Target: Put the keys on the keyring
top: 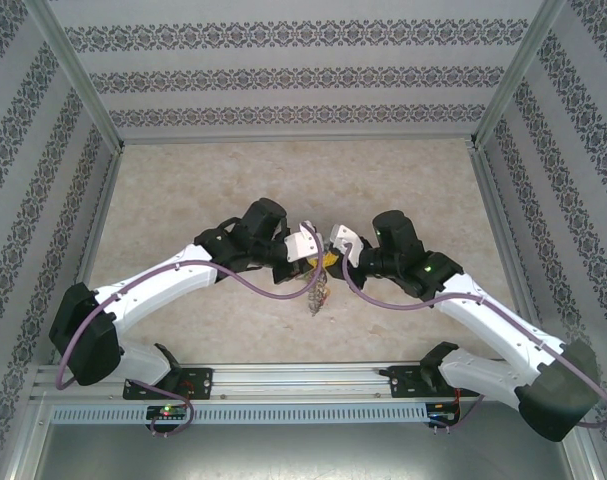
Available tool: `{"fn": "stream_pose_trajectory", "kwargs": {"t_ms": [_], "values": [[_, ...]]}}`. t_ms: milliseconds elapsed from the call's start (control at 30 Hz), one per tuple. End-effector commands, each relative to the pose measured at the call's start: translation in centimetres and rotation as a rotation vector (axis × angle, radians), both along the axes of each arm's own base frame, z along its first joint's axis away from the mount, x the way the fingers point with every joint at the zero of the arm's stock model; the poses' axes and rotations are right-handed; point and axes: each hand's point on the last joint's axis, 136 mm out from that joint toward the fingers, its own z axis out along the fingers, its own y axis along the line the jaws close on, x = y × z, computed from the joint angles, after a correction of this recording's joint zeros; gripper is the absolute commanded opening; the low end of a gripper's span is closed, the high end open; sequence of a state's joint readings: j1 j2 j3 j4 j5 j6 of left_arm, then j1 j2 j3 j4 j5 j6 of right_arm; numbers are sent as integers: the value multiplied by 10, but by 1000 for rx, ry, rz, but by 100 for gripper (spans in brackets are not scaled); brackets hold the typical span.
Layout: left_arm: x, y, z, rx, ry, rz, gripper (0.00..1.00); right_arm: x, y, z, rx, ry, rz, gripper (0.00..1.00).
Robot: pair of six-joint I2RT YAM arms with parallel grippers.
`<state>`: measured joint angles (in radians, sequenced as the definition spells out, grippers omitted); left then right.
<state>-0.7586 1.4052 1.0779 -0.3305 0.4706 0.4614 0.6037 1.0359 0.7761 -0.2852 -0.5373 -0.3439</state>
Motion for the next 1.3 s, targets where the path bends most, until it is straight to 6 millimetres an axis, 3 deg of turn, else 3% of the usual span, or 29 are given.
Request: {"fn": "stream_pose_trajectory", "kwargs": {"t_ms": [0, 533, 967, 1267], "values": [[8, -19, 32, -130, -112, 13, 0, -3, -2, -4, 4, 6, -8, 0], [1, -13, 33, -149, -268, -14, 0, 16, -19, -16, -16, 63, -160, 0], [8, -11, 29, -113, -254, 32, 0, 13, -14, 3, 79, 35, -131, 0], [9, -13, 25, -81, -238, 34, 0, 18, -9, 2, 85, 52, -125, 0]]}}
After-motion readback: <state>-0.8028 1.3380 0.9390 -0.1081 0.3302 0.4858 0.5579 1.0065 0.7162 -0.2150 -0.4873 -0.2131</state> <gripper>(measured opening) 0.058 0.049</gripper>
